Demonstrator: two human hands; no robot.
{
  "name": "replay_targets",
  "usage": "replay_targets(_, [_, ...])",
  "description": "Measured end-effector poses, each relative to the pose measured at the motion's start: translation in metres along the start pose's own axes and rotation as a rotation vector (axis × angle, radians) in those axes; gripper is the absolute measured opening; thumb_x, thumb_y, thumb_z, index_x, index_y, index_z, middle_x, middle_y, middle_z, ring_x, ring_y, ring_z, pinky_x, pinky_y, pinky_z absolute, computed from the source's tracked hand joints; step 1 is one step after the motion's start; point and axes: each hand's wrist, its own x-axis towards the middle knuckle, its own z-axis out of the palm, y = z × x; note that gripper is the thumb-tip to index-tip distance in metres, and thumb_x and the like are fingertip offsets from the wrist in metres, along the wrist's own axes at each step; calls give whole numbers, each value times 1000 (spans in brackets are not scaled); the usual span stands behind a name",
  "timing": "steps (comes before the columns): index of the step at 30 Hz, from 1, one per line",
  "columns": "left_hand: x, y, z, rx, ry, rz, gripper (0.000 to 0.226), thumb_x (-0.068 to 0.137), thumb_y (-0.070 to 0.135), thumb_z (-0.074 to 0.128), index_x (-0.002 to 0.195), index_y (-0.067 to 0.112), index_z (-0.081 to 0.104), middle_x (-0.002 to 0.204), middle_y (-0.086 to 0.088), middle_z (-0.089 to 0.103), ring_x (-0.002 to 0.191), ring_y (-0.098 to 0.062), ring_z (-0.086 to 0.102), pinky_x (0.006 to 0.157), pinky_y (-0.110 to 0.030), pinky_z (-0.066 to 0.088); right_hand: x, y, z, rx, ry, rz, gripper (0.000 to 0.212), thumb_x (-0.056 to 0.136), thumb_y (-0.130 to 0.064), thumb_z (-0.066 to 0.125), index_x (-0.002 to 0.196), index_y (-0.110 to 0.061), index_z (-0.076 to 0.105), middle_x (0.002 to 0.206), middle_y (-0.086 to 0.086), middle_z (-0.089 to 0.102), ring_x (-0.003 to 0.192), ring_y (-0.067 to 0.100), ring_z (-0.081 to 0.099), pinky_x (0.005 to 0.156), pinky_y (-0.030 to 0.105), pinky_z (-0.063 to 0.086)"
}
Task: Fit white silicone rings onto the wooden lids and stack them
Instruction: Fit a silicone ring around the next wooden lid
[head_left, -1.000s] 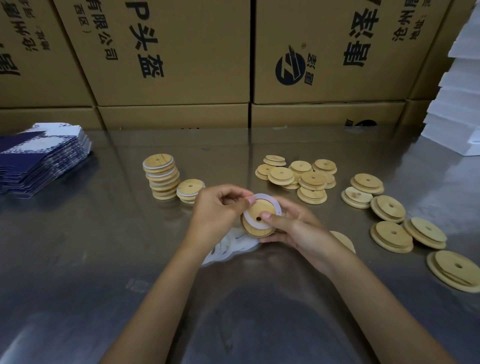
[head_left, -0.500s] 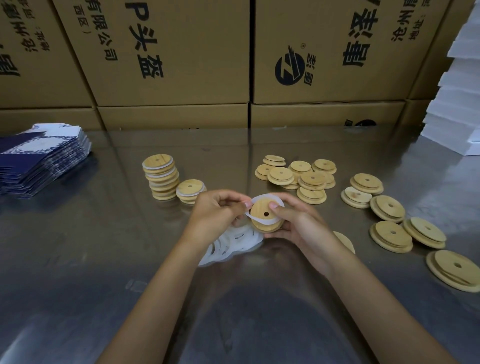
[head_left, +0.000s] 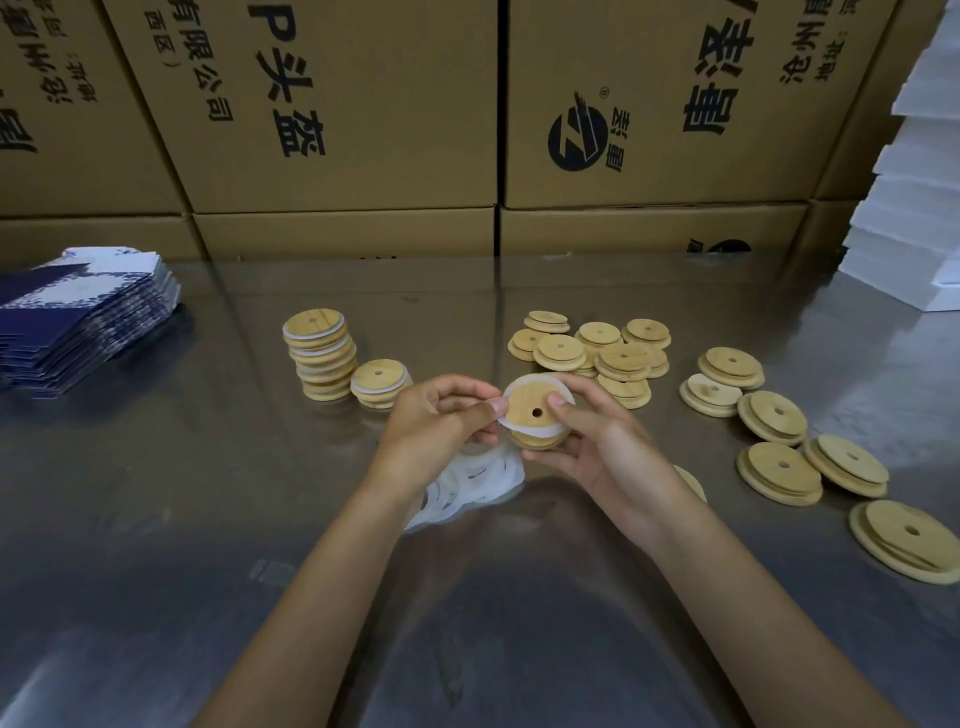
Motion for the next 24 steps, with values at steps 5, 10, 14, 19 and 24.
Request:
replay_targets(5, [-1, -3, 8, 12, 44, 14, 9, 83, 5, 74, 91, 3, 69, 77, -6, 70, 66, -9, 66, 64, -19, 56, 1, 0, 3, 71, -7, -40, 20, 98, -5, 57, 116, -12, 62, 116, 14, 69, 110, 29, 67, 99, 46, 55])
replay_targets(10, [0, -5, 10, -17, 59, 25, 8, 85, 7, 73, 81, 10, 67, 79, -3, 74, 73, -17, 72, 66, -26, 59, 0, -2, 3, 4, 41, -27, 22, 95, -1, 58, 115, -11, 60, 123, 24, 67, 116, 39, 65, 104, 49, 49])
replay_targets(14, [1, -8, 10, 136, 71, 126, 8, 88, 7, 70, 83, 13, 69, 79, 0, 75, 79, -17, 72, 72, -27, 60, -1, -1, 7, -212, 113, -25, 22, 91, -8, 67, 113, -5, 69, 112, 20, 73, 110, 36, 68, 102, 51, 49])
replay_targets(19, [0, -11, 13, 256, 47, 133, 5, 85, 11, 73, 86, 15, 72, 82, 0, 75, 82, -16, 72, 84, -37, 58, -1, 4, 6, -239, 118, -5, 19, 94, -10, 67, 111, -5, 72, 107, 14, 75, 105, 32, 70, 98, 44, 54])
replay_targets(24, [1, -12, 12, 291, 80, 120, 5, 86, 11, 72, 82, 15, 71, 80, -2, 75, 79, -18, 72, 82, -38, 59, 1, 5, 4, -238, 112, -41, 18, 95, -8, 65, 112, -5, 71, 102, 10, 76, 94, 22, 71, 92, 41, 56])
